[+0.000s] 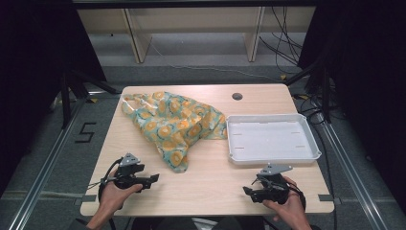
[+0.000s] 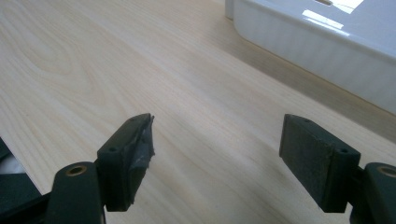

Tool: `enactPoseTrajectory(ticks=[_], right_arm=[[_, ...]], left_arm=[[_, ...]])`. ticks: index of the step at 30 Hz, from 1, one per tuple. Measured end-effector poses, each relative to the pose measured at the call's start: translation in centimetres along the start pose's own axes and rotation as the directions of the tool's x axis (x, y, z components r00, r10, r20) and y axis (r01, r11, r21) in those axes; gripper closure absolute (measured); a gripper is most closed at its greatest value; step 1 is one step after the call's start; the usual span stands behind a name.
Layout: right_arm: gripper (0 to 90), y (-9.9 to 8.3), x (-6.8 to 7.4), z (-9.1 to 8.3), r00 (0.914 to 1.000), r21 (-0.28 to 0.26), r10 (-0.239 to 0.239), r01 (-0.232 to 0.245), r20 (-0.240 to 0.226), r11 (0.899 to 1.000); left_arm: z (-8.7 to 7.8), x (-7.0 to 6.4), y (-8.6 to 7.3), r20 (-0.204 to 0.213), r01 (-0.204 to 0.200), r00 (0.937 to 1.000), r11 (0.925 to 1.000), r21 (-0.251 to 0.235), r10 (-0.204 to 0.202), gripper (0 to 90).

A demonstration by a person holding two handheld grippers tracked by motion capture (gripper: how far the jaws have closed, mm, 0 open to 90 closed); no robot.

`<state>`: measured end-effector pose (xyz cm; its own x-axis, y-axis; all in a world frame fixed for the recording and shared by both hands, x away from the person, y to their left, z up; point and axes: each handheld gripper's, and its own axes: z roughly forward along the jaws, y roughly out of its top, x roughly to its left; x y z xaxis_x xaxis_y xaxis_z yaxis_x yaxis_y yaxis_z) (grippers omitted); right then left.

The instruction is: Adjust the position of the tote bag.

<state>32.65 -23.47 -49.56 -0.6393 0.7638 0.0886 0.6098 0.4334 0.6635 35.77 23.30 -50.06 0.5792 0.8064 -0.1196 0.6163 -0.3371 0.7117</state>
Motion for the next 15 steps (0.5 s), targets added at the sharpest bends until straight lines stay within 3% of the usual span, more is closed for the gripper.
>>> enactPoseTrajectory(ticks=[2,6,11,12,15], right_arm=[[27.0,0.01,0.0,-0.03,1.0,-0.002,0.002,-0.002,-0.001,1.0],[26.6,-0.01,-0.02,-0.05,1.0,-0.002,0.004,-0.004,0.001,1.0],[26.5,0.0,0.04,-0.05,1.0,-0.001,0.002,-0.002,0.001,1.0],[26.5,-0.02,0.09,0.21,1.0,-0.026,0.004,-0.004,0.008,1.0],[26.5,0.05,0.13,0.18,1.0,-0.023,0.004,-0.004,0.007,1.0]], left_arm=[[-0.04,0.19,-0.03,-0.003,-0.009,1.0,0.9999,0.007,0.009,22.8],[0.07,0.67,-0.21,-0.021,0.017,0.9996,0.9998,-0.004,-0.017,22.7],[0.09,0.74,-0.22,-0.002,0.019,0.9998,0.9997,0.012,-0.019,22.5],[-0.01,0.73,-0.16,-0.007,0.01,0.9999,0.9997,0.024,-0.01,22.5],[0.04,0.64,-0.19,-0.004,0.019,0.9998,0.9997,0.015,-0.019,22.5]])
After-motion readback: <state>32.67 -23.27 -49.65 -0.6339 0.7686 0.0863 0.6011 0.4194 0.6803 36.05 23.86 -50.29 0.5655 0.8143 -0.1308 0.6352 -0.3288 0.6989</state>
